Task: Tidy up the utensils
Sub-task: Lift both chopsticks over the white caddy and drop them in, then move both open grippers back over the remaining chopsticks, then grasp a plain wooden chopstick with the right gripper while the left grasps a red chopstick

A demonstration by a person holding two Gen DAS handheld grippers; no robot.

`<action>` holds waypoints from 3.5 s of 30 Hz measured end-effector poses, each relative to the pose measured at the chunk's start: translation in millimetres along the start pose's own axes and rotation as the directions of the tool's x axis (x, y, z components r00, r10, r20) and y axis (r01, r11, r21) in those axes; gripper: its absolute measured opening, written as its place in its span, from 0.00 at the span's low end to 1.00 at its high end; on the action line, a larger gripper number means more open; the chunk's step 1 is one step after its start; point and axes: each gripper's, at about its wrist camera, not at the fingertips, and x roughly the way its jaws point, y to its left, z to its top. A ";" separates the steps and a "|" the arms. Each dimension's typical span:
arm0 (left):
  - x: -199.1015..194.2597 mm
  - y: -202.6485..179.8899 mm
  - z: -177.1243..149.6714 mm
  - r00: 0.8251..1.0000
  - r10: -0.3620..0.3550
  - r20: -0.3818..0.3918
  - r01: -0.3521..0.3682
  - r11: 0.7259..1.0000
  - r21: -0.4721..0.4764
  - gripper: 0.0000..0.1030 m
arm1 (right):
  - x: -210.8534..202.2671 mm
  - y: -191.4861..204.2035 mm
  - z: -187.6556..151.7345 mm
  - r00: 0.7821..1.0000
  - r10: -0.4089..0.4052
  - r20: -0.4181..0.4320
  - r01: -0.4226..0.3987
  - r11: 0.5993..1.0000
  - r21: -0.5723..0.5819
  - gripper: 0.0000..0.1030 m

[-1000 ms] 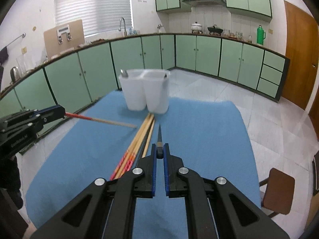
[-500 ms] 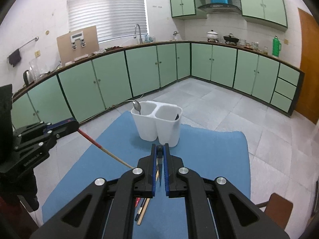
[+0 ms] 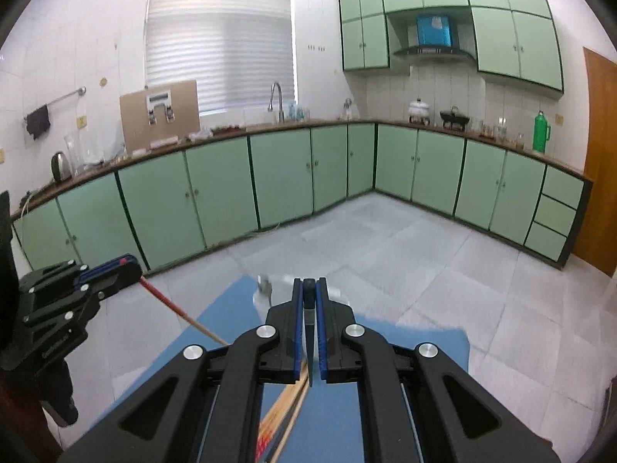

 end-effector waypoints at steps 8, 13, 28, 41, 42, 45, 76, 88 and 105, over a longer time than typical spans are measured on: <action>23.3 8.6 49.7 0.995 0.027 0.096 -0.026 1.000 -0.013 0.05 | 25.4 -4.1 50.0 0.998 -0.021 0.065 0.020 1.000 0.007 0.06; 61.8 16.5 64.3 0.994 0.034 0.108 -0.032 0.999 -0.022 0.05 | 53.5 -8.2 58.1 0.997 -0.046 0.063 0.045 0.999 0.009 0.06; 164.4 30.7 10.4 0.997 0.040 -0.072 -0.042 0.999 -0.020 0.06 | 130.8 -38.0 16.1 0.997 -0.047 -0.066 0.052 0.995 0.088 0.06; 124.7 41.4 -6.0 0.997 0.044 -0.064 -0.047 0.998 -0.047 0.49 | 86.1 -59.3 -7.6 0.993 -0.114 -0.032 0.118 0.981 0.153 0.56; 116.5 40.6 -9.8 0.997 0.047 -0.060 -0.050 0.998 -0.048 0.52 | 79.2 -58.7 -13.4 0.992 -0.122 -0.027 0.125 0.979 0.160 0.60; 94.1 38.8 -25.6 0.997 0.052 -0.055 -0.056 0.996 -0.065 0.62 | 63.1 -53.7 -32.5 0.991 -0.133 -0.024 0.135 0.975 0.174 0.74; 48.7 36.0 -252.3 0.848 0.074 -0.525 -0.133 0.988 -0.076 0.82 | 41.8 32.1 -278.0 0.930 -0.154 -0.335 0.236 0.946 0.222 0.93; 55.0 33.0 -255.1 0.839 0.075 -0.539 -0.138 0.987 -0.076 0.82 | 51.2 45.1 -286.0 0.904 -0.162 -0.397 0.241 0.958 0.158 0.75; 59.1 14.7 -253.7 0.839 0.041 -0.543 -0.098 0.992 -0.075 0.82 | 58.3 57.1 -280.3 0.914 -0.127 -0.385 0.177 0.979 0.098 0.07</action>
